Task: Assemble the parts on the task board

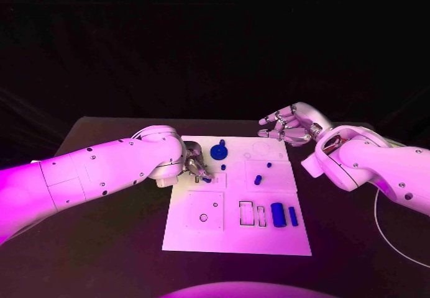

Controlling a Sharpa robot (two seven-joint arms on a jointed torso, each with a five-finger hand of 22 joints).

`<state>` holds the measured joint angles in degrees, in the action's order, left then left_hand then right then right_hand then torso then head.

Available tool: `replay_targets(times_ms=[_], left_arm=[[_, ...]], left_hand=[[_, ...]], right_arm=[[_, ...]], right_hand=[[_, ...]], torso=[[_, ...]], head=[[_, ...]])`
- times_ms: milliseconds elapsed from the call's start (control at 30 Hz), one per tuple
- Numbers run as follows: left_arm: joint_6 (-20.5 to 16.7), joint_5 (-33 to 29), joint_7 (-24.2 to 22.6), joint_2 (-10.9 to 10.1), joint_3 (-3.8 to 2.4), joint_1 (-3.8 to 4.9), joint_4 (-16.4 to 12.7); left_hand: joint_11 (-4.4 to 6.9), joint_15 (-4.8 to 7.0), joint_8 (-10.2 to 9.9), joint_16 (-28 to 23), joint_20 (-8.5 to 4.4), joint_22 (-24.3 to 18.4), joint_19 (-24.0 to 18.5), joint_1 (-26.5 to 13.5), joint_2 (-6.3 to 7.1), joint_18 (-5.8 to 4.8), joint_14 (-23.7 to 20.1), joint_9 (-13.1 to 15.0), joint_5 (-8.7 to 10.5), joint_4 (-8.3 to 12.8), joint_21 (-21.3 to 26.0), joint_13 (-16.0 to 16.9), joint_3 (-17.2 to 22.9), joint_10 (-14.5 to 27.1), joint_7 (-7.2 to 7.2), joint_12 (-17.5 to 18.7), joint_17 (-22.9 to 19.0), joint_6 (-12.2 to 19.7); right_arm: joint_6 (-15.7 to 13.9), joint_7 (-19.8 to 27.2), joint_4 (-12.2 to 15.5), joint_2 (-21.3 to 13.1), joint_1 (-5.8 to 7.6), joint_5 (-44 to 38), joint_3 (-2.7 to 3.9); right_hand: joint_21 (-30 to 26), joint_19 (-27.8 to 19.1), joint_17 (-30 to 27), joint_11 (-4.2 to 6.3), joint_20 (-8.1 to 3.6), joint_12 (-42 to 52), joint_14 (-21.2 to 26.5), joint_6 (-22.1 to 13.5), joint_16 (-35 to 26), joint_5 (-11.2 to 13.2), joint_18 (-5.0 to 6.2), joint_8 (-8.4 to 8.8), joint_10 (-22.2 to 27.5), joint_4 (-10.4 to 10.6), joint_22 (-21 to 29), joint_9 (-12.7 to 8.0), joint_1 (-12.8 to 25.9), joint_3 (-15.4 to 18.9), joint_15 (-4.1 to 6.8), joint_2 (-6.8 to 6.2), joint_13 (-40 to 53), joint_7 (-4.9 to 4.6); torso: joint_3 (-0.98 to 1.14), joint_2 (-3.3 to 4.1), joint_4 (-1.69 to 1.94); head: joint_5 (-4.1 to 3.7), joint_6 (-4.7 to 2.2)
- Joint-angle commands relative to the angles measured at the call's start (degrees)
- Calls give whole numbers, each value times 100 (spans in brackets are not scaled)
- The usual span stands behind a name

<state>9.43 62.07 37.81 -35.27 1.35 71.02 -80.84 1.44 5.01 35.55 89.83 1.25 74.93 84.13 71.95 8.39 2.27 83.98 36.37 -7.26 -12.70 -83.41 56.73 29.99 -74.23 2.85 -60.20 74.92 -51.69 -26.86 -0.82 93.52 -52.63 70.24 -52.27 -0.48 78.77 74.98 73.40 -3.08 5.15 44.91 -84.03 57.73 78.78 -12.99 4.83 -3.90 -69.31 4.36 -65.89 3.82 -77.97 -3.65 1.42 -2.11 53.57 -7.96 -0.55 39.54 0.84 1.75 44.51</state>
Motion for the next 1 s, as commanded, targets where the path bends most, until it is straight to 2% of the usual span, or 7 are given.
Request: replay_targets(times_ms=[33,433,533,700,1000], left_arm=[[141,51,-2,26,7,-9,17],[467,51,20,95,26,-14,90],[547,51,24,108,27,-14,105],[599,51,25,146,27,-14,154],[615,52,23,204,24,-11,239]], left_hand=[[23,4,41,17,-4,679,255,-36,-40,-14,602,5,-22,870,14,0,915,-40,-32,21,1508,-17],[59,31,82,17,-24,686,260,-219,-60,-14,602,29,-12,860,17,74,907,-149,-80,-62,1508,-125],[73,41,93,17,-33,689,261,-280,-73,-15,602,29,-13,856,17,96,897,-182,-98,-85,1508,-173],[99,61,91,17,-53,689,263,-540,-187,-14,602,-7,-16,743,25,127,866,-238,-129,-115,1508,-273],[117,80,60,17,-71,741,285,-885,-300,-27,602,-99,-24,654,-8,170,906,-276,-151,-146,1508,-353]], right_arm=[[86,-1,8,3,-4,-51,0],[98,-4,18,-3,-4,-53,0],[98,-6,20,-7,-4,-53,0],[98,-5,22,-9,-4,-54,0],[106,-5,12,1,-4,-52,0]], right_hand=[[-23,-42,-7,18,-14,-25,-234,5,-23,-37,48,-8,37,45,10,1,36,-1,-12,46,-7,-10],[-23,-42,-7,18,-14,-25,-234,5,-23,-37,48,-8,37,45,10,1,36,-1,-12,46,-7,-10],[-28,-47,-5,18,-14,-30,-235,5,-22,-41,50,-8,38,49,18,1,38,0,-13,46,-15,-10],[-30,-48,-11,18,-14,-32,-234,5,-27,-43,50,-9,38,53,20,1,42,1,-13,47,-19,-10],[-33,-49,-11,18,-14,-38,-234,6,-29,-50,51,-9,40,60,24,2,49,3,-13,49,-28,-10]], torso=[[-1,0,5],[9,-3,-5],[5,1,-3],[7,-6,0],[8,-3,-1]], head=[[-7,11],[-12,46],[-19,47],[-21,54],[-26,54]])
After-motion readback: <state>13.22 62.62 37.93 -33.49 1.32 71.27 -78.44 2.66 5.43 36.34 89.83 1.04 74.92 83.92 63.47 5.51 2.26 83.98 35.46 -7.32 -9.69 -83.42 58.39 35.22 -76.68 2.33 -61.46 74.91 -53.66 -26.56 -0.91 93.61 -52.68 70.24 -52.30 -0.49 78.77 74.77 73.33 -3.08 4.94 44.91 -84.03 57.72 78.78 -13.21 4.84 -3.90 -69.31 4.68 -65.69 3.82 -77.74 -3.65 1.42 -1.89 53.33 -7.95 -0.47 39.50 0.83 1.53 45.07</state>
